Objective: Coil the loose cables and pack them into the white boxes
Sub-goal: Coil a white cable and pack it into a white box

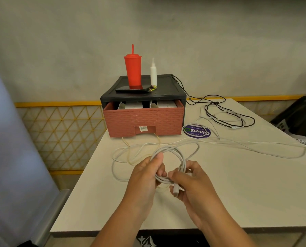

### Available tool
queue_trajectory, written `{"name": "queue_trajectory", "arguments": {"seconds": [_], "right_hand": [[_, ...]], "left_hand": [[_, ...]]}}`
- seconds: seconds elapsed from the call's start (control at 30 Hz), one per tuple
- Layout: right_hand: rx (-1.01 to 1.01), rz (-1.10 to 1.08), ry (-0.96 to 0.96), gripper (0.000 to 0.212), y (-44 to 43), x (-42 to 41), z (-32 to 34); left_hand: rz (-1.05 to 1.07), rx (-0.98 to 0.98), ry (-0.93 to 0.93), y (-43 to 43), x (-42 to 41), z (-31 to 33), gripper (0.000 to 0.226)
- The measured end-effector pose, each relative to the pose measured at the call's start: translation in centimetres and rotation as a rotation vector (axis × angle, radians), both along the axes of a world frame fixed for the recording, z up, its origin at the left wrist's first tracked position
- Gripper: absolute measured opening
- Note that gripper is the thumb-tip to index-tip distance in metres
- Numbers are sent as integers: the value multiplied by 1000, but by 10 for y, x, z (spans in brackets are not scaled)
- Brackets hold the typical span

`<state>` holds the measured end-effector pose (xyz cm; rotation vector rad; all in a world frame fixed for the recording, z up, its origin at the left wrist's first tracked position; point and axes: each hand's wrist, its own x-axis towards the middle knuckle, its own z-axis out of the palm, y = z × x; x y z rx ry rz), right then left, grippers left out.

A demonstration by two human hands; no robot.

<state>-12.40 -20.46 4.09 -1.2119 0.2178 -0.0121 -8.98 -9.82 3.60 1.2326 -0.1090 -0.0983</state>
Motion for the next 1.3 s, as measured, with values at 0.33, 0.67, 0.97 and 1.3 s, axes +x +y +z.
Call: {"name": "queue_trajectory", "arguments": {"seconds": [0.33,0.67,0.97,1.3], "right_hand": [[-227,347,-1,34,-19,-22,-5],[-885,33,-197,37,-38,-1,-26],[-738,-350,-481,37,-47,8,2],[-758,-231,-567,52,-46,8,-1]], "left_hand": [[135,-280,94,20,18,20,28],[33,-485,219,16,7,18,26],[-371,-160,385,16,-7,17,54],[-431,-257,298,13,-4,28,27]]}}
